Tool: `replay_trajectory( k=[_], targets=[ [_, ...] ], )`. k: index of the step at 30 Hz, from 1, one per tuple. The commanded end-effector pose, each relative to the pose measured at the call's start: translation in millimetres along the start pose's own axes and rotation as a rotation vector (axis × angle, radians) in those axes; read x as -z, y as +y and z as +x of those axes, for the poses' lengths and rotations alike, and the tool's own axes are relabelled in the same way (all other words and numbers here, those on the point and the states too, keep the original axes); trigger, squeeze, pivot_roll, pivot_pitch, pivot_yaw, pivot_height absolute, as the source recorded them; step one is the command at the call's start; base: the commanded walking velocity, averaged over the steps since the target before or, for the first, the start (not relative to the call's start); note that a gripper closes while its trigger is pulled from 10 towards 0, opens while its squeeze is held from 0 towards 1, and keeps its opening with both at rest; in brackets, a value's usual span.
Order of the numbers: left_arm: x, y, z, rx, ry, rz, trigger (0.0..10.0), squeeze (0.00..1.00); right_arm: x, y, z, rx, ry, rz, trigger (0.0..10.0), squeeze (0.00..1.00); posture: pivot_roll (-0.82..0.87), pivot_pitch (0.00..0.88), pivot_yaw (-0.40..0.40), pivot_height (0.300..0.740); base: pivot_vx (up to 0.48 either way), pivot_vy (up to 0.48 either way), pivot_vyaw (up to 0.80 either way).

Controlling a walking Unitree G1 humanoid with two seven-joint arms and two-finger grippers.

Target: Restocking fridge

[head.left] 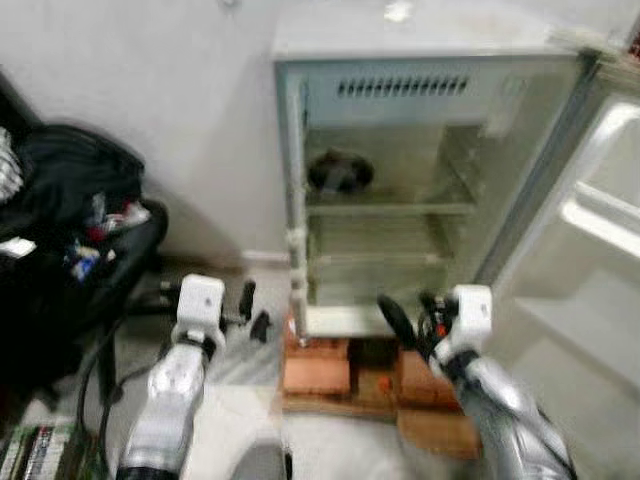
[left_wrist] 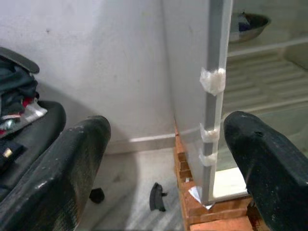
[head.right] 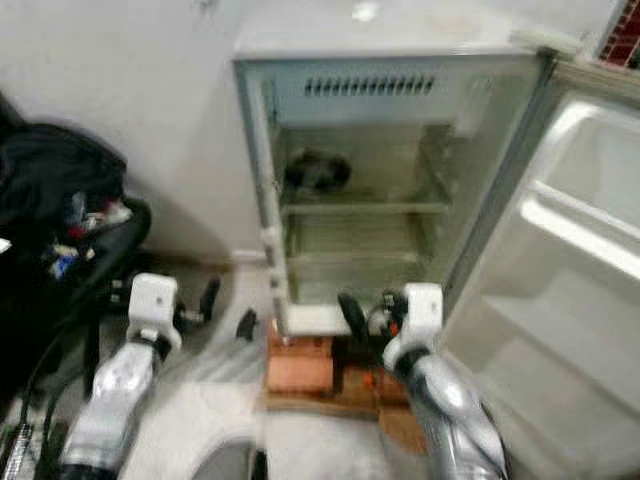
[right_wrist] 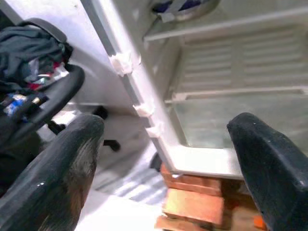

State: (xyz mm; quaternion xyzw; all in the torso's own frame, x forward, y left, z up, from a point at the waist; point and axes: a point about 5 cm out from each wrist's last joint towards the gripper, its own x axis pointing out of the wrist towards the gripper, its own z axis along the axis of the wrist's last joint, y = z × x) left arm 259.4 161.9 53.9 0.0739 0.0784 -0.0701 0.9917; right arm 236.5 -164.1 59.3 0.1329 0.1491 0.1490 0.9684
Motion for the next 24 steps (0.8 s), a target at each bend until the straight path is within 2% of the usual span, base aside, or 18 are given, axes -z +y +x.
replay_trajectory(
  k=[1, 6, 8, 14, 19, 22, 23, 24],
  targets=[
    [-10, 1.0, 5.9, 0.006, -0.038, 0.022, 10.0, 0.0, -14, -9.3, 2.3, 0.06, -0.07, -0.018, 10.0, 0.0, -0.03, 0.0, 0.024, 0.74, 0.0, 0.0, 0.0],
    [-9, 4.1, 7.7, 0.018, -0.029, 0.014, 10.0, 0.0, -20, -16.1, 5.9, 0.18, -0.146, 0.012, 10.0, 0.0, -0.02, 0.0, 0.034, 0.74, 0.0, 0.0, 0.0],
    [-8, 2.4, 8.4, 0.065, -0.022, 0.007, 10.0, 0.0, -17, -16.4, 4.5, 0.272, -0.179, 0.053, 10.0, 0.0, -0.04, 0.0, 0.069, 0.74, 0.0, 0.0, 0.0],
    [-9, -7.3, 11.5, 0.155, -0.02, 0.026, 10.0, 0.0, -6, -16.5, -5.5, 0.355, -0.179, 0.064, 10.0, 0.0, -0.07, 0.0, 0.079, 0.74, 0.0, 0.0, 0.0],
    [-8, -12.0, 10.6, 0.149, -0.03, 0.013, 10.0, 0.0, -6, -21.7, -8.4, 0.36, -0.177, 0.059, 10.0, 0.0, -0.06, 0.0, 0.033, 0.74, 0.0, 0.0, 0.0],
    [-3, -13.7, 6.8, 0.12, -0.018, 0.0, 10.0, 0.0, -12, -16.6, 1.7, 0.306, -0.177, 0.021, 10.0, 0.0, -0.05, 0.0, 0.012, 0.74, 0.0, -0.097, 0.0],
    [-1, -13.5, 5.9, 0.091, -0.015, 0.001, 10.0, 0.0, -17, -12.7, 10.3, 0.271, -0.176, 0.004, 10.0, 0.0, -0.04, 0.0, -0.006, 0.74, 0.0, -0.334, 0.0],
    [-1, -13.5, 5.9, 0.091, -0.015, 0.001, 10.0, 0.0, -17, -12.7, 10.3, 0.271, -0.176, 0.004, 10.0, 0.0, -0.04, 0.0, -0.006, 0.74, 0.0, -0.334, 0.0]
  ],
)
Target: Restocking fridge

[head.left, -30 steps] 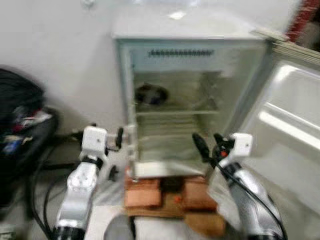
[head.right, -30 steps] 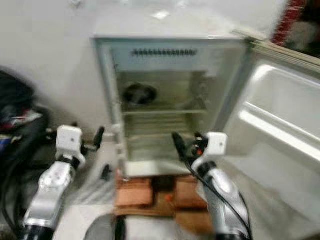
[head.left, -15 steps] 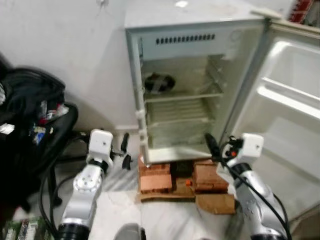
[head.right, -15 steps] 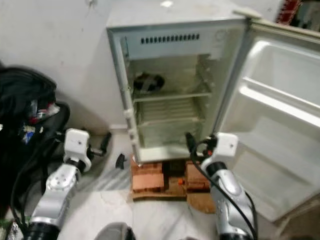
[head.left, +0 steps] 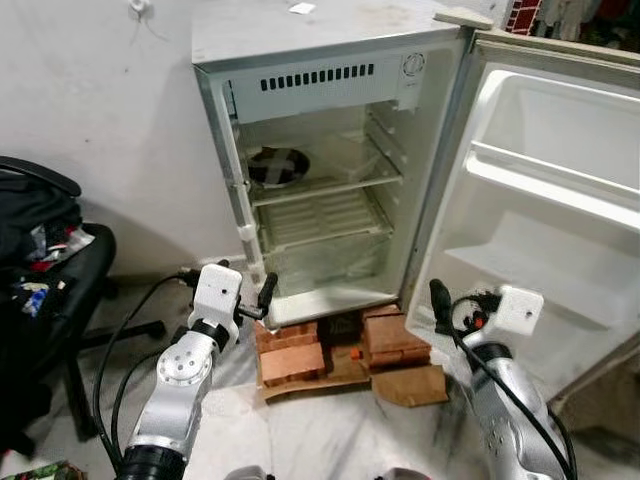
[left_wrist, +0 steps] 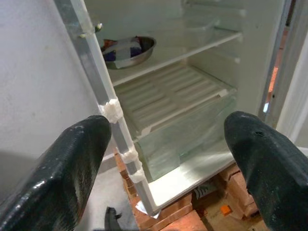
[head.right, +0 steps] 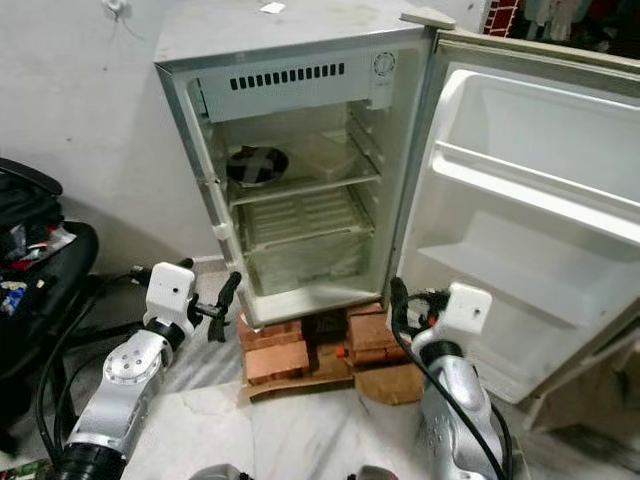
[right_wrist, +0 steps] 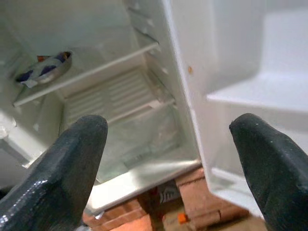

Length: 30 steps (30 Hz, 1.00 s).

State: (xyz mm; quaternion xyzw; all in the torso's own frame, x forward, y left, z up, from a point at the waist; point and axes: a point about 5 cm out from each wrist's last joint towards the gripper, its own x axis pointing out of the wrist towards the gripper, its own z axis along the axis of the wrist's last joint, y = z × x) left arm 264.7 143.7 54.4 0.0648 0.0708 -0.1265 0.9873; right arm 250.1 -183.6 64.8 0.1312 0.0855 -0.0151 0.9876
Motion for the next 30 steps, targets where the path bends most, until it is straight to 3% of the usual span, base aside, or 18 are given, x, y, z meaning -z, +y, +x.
replay_trajectory(
  k=[1, 4, 12, 24, 30],
  targets=[
    [4, 3.6, -2.1, -0.031, 0.009, 0.009, 10.0, 0.0, -3, 10.4, 6.0, -0.048, -0.005, -0.016, 10.0, 0.0, -0.04, 0.0, -0.006, 0.74, 0.0, -0.334, 0.0],
    [1, 7.5, -2.0, -0.063, -0.005, -0.002, 10.0, 0.0, -5, 22.5, 16.1, -0.102, 0.004, -0.013, 10.0, 0.0, -0.01, 0.0, -0.055, 0.74, 0.0, -0.365, 0.0],
    [3, 15.6, -8.3, -0.087, -0.008, 0.003, 10.0, 0.0, 0, 35.9, 18.9, -0.167, 0.025, -0.033, 10.0, 0.0, 0.02, 0.0, -0.074, 0.74, 0.0, -0.39, 0.0],
    [8, -0.8, -13.6, -0.042, 0.009, -0.001, 10.0, 0.0, 6, 35.8, 18.2, -0.2, 0.035, -0.029, 10.0, 0.0, 0.01, 0.0, -0.053, 0.74, 0.0, -0.457, 0.0],
    [12, -2.3, -15.8, -0.032, 0.034, 0.002, 10.0, 0.0, 2, 58.5, 14.9, -0.333, 0.022, -0.006, 10.0, 0.0, 0.01, 0.0, -0.049, 0.74, 0.0, -0.46, 0.0]
  ],
)
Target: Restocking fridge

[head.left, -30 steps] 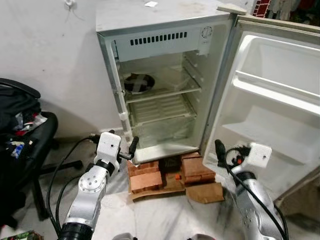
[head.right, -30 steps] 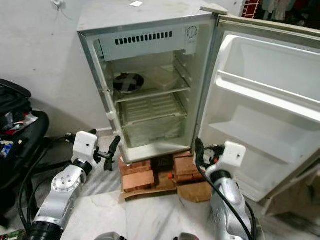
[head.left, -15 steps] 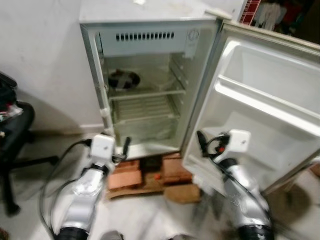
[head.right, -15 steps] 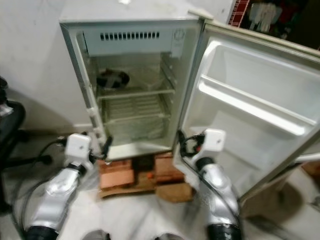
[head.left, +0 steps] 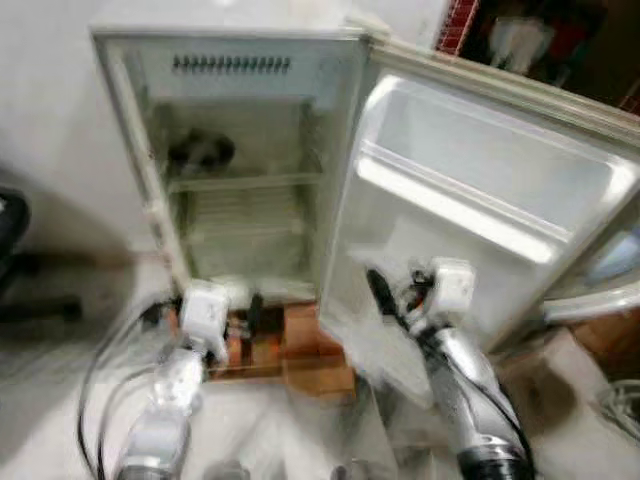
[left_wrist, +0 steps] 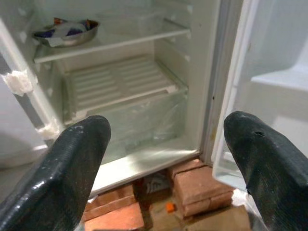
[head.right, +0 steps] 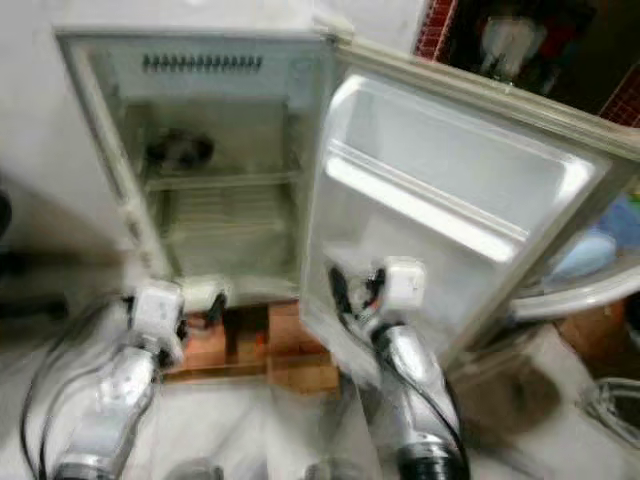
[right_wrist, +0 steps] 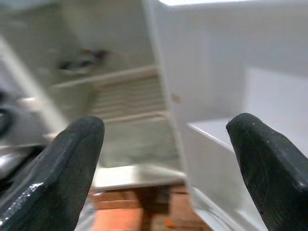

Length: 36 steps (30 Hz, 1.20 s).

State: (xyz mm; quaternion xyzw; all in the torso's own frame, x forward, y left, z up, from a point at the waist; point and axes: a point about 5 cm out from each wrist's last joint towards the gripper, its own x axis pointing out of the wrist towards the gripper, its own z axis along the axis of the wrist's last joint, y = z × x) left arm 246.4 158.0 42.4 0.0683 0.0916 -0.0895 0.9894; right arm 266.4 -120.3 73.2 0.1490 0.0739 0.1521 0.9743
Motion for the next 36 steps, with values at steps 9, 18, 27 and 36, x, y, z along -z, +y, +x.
replay_trajectory(
  k=[9, 18, 27, 36],
  targets=[
    [-4, -13.1, 2.3, 0.066, -0.001, 0.033, 10.0, 0.0, -6, 1.9, -2.4, -0.062, -0.003, -0.021, 10.0, 0.0, 0.01, 0.003, -0.051, 0.74, 0.0, -0.475, 0.0],
    [-2, -14.7, 0.3, 0.075, 0.017, 0.045, 10.0, 0.0, -5, 1.8, -3.8, -0.111, 0.017, -0.01, 10.0, 1.0, 0.01, 0.004, -0.049, 0.74, 0.0, -0.48, 0.0],
    [-2, -13.9, 0.0, 0.075, 0.016, 0.037, 10.0, 0.0, 3, 0.0, -9.6, -0.262, 0.14, -0.136, 10.0, 1.0, 0.0, 0.002, -0.045, 0.74, 0.0, -0.311, 0.0],
    [8, 13.9, -1.9, -0.132, 0.118, -0.106, 10.0, 0.0, -26, -5.8, 7.8, -0.179, -0.017, -0.276, 10.0, 0.64, 0.02, 0.005, -0.036, 0.74, 0.0, 0.0, 0.0]
  ],
)
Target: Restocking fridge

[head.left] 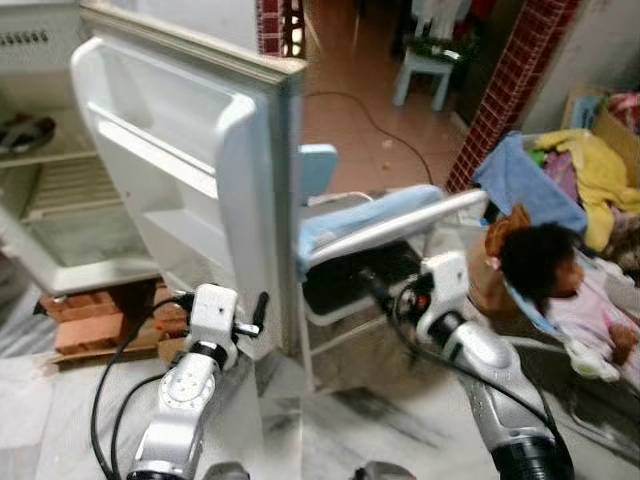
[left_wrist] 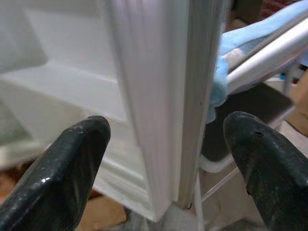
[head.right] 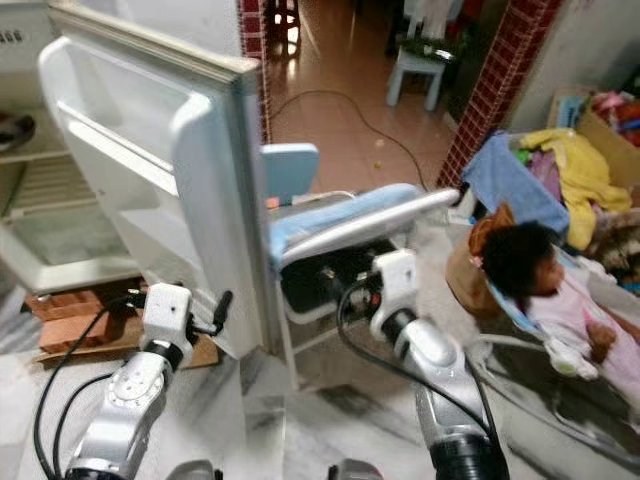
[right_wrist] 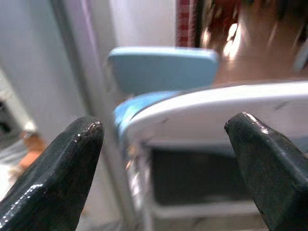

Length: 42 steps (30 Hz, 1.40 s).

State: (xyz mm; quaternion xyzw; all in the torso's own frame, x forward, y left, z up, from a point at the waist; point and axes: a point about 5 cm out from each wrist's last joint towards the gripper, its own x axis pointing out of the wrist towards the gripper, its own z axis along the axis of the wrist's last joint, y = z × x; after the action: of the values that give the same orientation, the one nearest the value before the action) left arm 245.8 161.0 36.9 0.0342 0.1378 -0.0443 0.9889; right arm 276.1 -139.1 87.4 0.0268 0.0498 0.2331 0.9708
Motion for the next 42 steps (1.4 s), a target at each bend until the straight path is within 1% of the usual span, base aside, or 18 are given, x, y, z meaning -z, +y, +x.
replay_trajectory(
  k=[1, 2, 3, 4, 8, 10, 14, 16, 19, 23, 26, 27, 29, 30, 34, 39, 41, 42],
  targets=[
    [5, 15.0, -1.0, -0.086, 0.054, -0.091, 10.0, 0.0, -12, 5.5, 9.3, -0.021, -0.052, -0.051, 10.0, 0.65, 0.02, 0.005, -0.036, 0.74, 0.0, 0.0, 0.0],
    [6, 17.5, -1.2, -0.106, 0.071, -0.129, 10.0, 0.0, -16, 3.3, 11.2, -0.005, -0.072, -0.061, 10.0, 0.56, 0.02, 0.005, -0.036, 0.74, 0.0, 0.0, 0.49],
    [5, 20.4, -1.0, -0.108, 0.063, -0.114, 10.0, 0.0, -23, -1.4, 14.6, 0.033, -0.111, -0.079, 10.0, 0.54, 0.04, 0.005, -0.041, 0.74, 0.0, 0.0, 0.8],
    [2, 20.7, -1.1, -0.094, 0.045, -0.073, 10.0, 0.0, -26, -5.3, 16.6, 0.074, -0.129, -0.081, 10.0, 0.0, 0.04, 0.004, -0.043, 0.74, 0.0, 0.0, 0.8],
    [0, 20.2, -1.4, -0.087, 0.037, -0.042, 10.0, 0.0, -33, -15.2, 20.7, 0.181, -0.178, -0.018, 10.0, 0.0, 0.06, 0.003, -0.044, 0.74, 0.0, 0.0, 0.8],
    [-4, 20.4, -1.0, -0.092, 0.02, -0.004, 10.0, 0.0, -36, -18.2, 20.5, 0.228, -0.197, 0.02, 10.0, 0.0, 0.07, 0.008, -0.041, 0.74, 0.0, 0.0, 0.79],
    [-7, 19.1, -1.8, -0.1, 0.025, -0.011, 10.0, 0.0, -35, -19.5, 18.8, 0.294, -0.217, 0.077, 10.0, 0.0, 0.07, 0.025, -0.033, 0.74, 0.0, 0.0, 0.79],
    [-3, 16.2, -5.4, -0.087, 0.044, -0.005, 10.0, 0.0, -32, -17.2, 18.3, 0.313, -0.212, 0.093, 10.0, 0.0, 0.06, 0.038, -0.037, 0.74, 0.0, 0.0, 0.79],
    [1, 14.4, -6.1, -0.083, 0.057, 0.006, 10.0, 0.0, -32, -17.4, 19.2, 0.321, -0.21, 0.089, 10.0, 0.0, 0.06, 0.034, -0.042, 0.74, 0.0, 0.0, 0.79],
    [0, 12.1, -2.1, -0.087, 0.058, 0.008, 10.0, 0.0, -40, -27.5, 24.4, 0.37, -0.218, 0.069, 10.0, 0.0, 0.06, 0.027, -0.045, 0.74, 0.0, 0.0, 0.75],
    [-1, 9.9, -1.1, -0.085, 0.055, 0.008, 10.0, 0.0, -43, -35.8, 26.2, 0.423, -0.227, 0.069, 10.0, 0.0, 0.06, 0.021, -0.048, 0.74, 0.0, 0.0, 0.0],
    [-1, 9.9, -1.3, -0.086, 0.056, 0.009, 10.0, 0.0, -43, -37.7, 25.9, 0.441, -0.223, 0.051, 10.0, 0.0, 0.06, 0.02, -0.049, 0.74, 0.0, 0.0, 0.0],
    [0, 10.5, -1.7, -0.09, 0.059, 0.008, 10.0, 0.0, -44, -39.5, 25.4, 0.46, -0.224, 0.036, 10.0, 0.0, 0.06, 0.019, -0.05, 0.74, 0.0, 0.0, 0.0],
    [2, 11.6, -2.6, -0.099, 0.064, 0.003, 10.0, 0.0, -44, -41.2, 24.5, 0.483, -0.213, 0.004, 10.0, 0.0, 0.06, 0.017, -0.05, 0.74, 0.0, 0.0, 0.0],
    [3, 11.8, -3.1, -0.103, 0.07, 0.0, 10.0, 0.0, -43, -42.2, 25.6, 0.501, -0.211, -0.005, 10.0, 0.0, 0.06, 0.014, -0.051, 0.74, 0.0, 0.0, 0.0],
    [2, 6.9, -1.1, -0.083, 0.074, 0.008, 10.0, 0.0, -55, -38.2, 42.0, 0.444, -0.246, -0.01, 10.0, 0.0, 0.06, 0.014, -0.049, 0.74, 0.0, 0.0, 0.0],
    [2, 5.4, 0.1, -0.077, 0.071, 0.015, 10.0, 0.0, -62, -38.5, 49.7, 0.43, -0.263, -0.023, 10.0, 0.0, 0.06, 0.01, -0.048, 0.74, 0.0, 0.0, 0.0],
    [1, 5.0, 1.3, -0.074, 0.069, 0.019, 10.0, 0.0, -70, -38.5, 57.2, 0.408, -0.282, -0.014, 10.0, 0.0, 0.07, 0.005, -0.047, 0.74, 0.0, 0.0, 0.0]
  ],
)
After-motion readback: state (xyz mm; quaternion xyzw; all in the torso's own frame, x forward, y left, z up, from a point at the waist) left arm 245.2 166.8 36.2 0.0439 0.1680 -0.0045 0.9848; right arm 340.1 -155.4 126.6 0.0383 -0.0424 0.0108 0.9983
